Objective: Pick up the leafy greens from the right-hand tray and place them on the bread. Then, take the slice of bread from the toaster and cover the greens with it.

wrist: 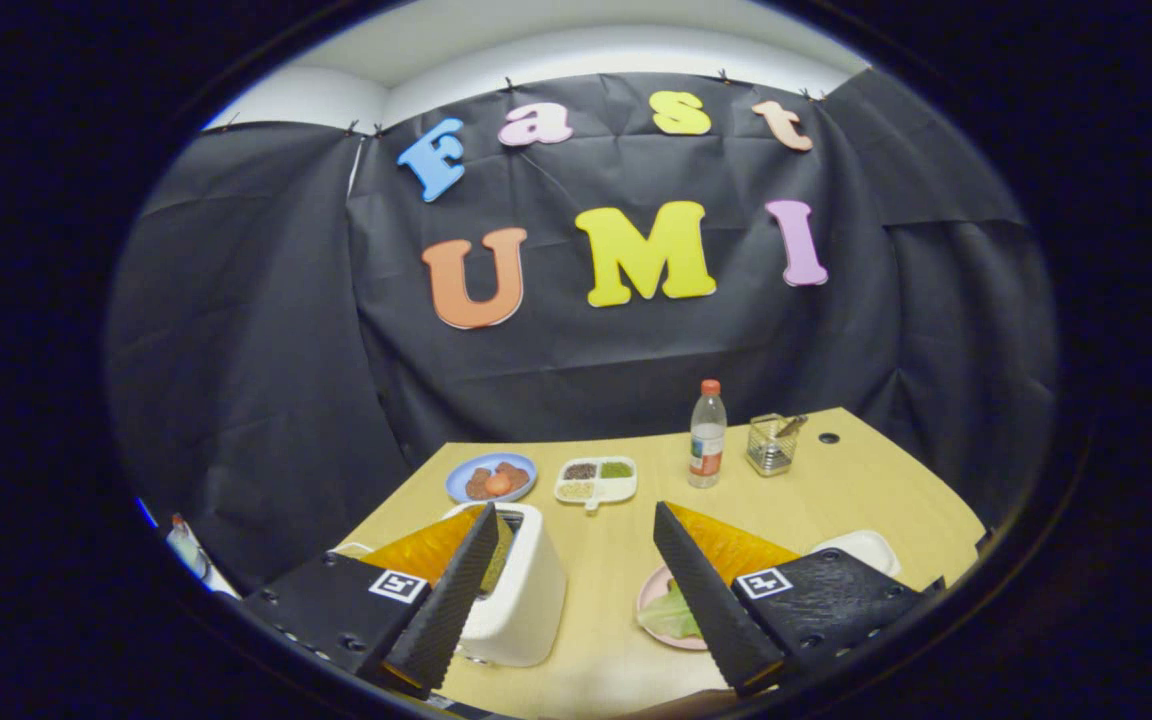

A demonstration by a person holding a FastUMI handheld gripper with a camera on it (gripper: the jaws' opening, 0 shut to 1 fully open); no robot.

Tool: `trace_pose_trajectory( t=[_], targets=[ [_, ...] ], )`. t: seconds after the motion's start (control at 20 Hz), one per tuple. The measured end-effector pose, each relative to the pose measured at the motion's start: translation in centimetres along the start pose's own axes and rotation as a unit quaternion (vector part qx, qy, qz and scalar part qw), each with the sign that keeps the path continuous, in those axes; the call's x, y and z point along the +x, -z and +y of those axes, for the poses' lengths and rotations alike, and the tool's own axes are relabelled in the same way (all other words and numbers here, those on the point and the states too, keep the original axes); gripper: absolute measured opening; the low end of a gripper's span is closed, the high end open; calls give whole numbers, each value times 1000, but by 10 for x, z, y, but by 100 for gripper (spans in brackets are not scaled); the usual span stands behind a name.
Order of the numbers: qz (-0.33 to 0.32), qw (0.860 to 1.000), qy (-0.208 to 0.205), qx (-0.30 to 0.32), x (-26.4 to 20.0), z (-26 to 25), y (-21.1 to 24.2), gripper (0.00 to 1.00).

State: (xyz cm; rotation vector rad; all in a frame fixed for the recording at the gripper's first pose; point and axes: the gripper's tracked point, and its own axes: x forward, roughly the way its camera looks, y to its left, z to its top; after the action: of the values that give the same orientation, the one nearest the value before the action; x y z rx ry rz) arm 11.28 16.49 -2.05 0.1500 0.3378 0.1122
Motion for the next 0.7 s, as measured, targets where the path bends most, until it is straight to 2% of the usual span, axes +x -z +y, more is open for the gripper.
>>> trace_pose_trajectory(
  t=[0.35,0.65,0.7],
  targets=[
    [42,998,-26,-41,48,74,6,96],
    [120,991,-5,-64,102,92,53,97],
    [128,990,-3,-64,110,94,58,94]
  ],
)
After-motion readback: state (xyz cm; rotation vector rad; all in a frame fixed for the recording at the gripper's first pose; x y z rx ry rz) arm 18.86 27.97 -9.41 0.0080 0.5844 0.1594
